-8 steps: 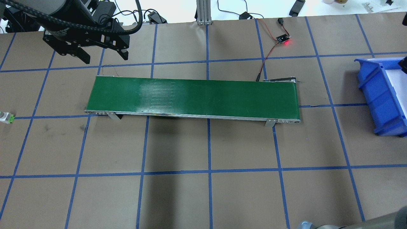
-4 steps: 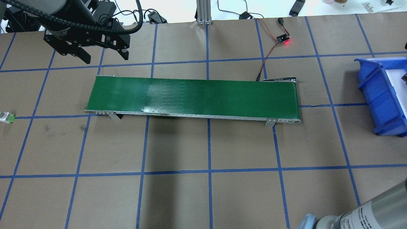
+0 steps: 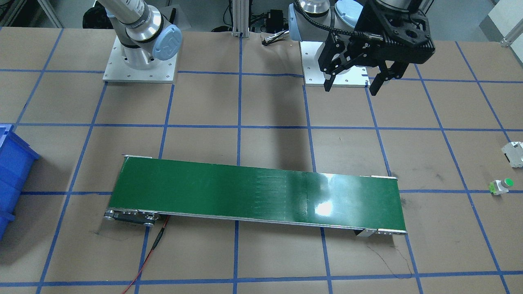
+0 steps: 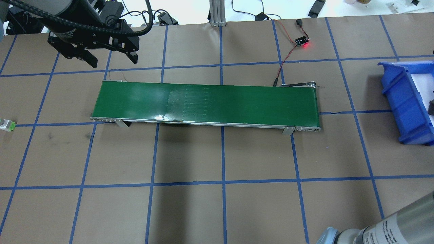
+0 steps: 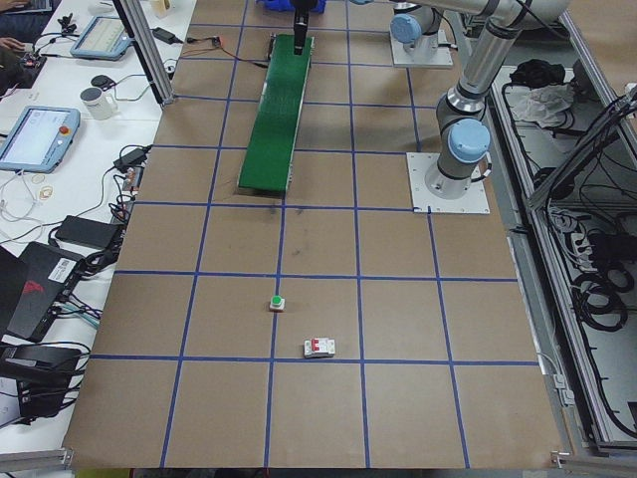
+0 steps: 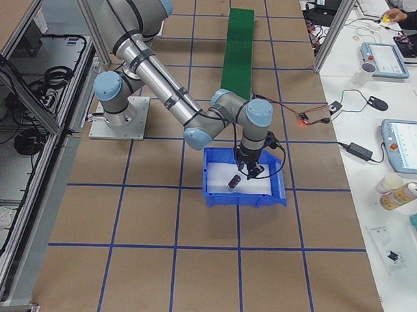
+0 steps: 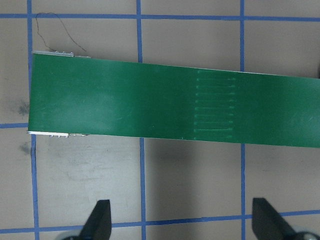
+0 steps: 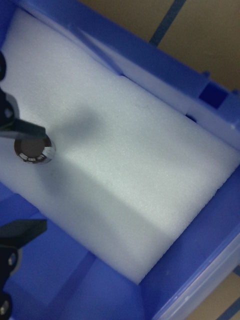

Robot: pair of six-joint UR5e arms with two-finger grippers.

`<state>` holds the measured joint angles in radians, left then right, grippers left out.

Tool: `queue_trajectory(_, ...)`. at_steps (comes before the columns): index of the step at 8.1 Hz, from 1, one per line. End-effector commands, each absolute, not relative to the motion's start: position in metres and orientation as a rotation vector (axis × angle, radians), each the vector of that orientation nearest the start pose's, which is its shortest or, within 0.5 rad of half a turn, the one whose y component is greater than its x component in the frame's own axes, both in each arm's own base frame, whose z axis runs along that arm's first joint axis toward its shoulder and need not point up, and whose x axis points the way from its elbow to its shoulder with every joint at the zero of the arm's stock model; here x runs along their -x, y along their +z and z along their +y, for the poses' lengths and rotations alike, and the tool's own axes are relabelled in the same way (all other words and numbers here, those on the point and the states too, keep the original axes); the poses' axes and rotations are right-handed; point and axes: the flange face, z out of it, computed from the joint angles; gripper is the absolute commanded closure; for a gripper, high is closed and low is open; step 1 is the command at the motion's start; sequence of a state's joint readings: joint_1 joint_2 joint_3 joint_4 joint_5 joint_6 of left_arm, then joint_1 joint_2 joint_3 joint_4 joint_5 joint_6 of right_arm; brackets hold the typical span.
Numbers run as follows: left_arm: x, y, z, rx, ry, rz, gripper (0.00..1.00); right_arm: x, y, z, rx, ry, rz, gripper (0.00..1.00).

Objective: Move capacitor from left to right

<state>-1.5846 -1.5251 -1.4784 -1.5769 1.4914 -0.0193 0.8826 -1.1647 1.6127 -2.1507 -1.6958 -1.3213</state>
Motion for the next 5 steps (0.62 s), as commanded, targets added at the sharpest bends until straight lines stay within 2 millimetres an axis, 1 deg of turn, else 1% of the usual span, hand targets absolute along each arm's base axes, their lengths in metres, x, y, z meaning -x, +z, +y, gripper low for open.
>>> queue_trajectory(1,0.148,0.555,-0.48,-0.001,-0.213,3.216,0.0,0.27,0.382,-0.542,1.007,-0.082,3.127,0.0)
queue_trajectory(2,0.148,0.555,-0.48,-0.001,-0.215,3.216,0.0,0.252,0.396,-0.537,0.885,-0.161,3.089,0.0)
queue_trajectory(3,0.148,0.555,-0.48,-0.001,-0.215,3.215,0.0,0.23,0.41,-0.538,0.759,-0.155,3.091,0.0)
queue_trajectory(4,0.148,0.556,-0.48,-0.001,-0.218,3.214,0.0,0.188,0.435,-0.539,0.794,-0.168,3.099,0.0)
queue_trajectory(5,0.148,0.556,-0.48,-0.001,-0.218,3.214,0.0,0.148,0.458,-0.537,0.735,-0.211,3.131,0.0)
